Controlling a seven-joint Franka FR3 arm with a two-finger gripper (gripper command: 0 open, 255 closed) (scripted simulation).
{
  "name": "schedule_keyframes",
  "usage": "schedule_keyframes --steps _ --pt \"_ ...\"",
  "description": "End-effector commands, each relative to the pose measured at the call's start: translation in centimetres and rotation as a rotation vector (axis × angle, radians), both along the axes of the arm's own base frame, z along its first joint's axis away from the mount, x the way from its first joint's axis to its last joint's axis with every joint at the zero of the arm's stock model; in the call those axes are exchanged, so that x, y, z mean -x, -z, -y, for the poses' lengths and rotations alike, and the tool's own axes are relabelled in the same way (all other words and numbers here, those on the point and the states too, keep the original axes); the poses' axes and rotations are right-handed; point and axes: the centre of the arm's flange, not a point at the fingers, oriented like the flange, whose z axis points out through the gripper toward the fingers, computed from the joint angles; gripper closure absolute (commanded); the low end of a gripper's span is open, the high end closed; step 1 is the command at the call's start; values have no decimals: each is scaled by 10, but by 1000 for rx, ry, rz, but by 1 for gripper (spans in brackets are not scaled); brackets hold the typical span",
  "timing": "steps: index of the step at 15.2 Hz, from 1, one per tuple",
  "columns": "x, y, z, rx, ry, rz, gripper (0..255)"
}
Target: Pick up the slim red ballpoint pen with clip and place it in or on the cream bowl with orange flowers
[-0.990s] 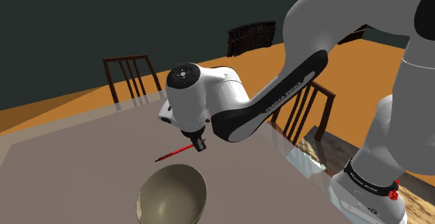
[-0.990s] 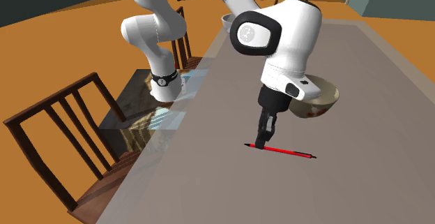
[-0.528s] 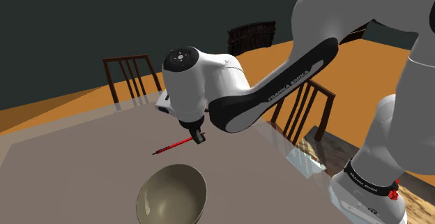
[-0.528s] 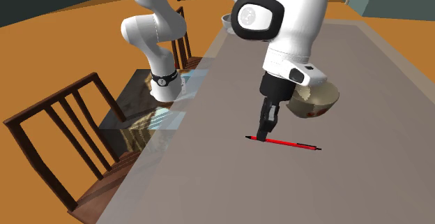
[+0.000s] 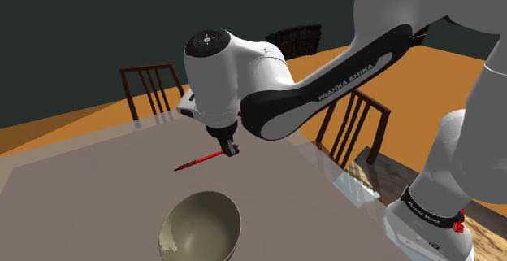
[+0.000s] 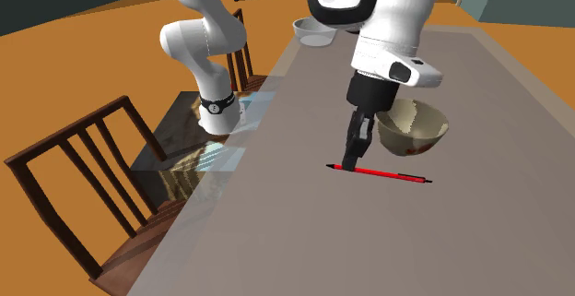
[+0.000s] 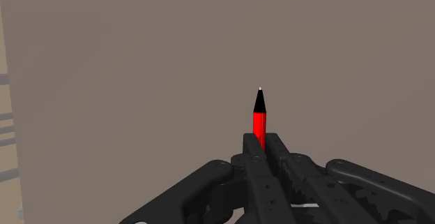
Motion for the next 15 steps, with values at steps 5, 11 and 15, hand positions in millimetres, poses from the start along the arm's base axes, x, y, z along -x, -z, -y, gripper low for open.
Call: schedule_keyframes --steps 5,11,15 --pt "-1 -32 0 0 0 0 255" --pt "-1 -64 0 0 0 0 255" --pt "-1 -85 0 0 0 0 255"
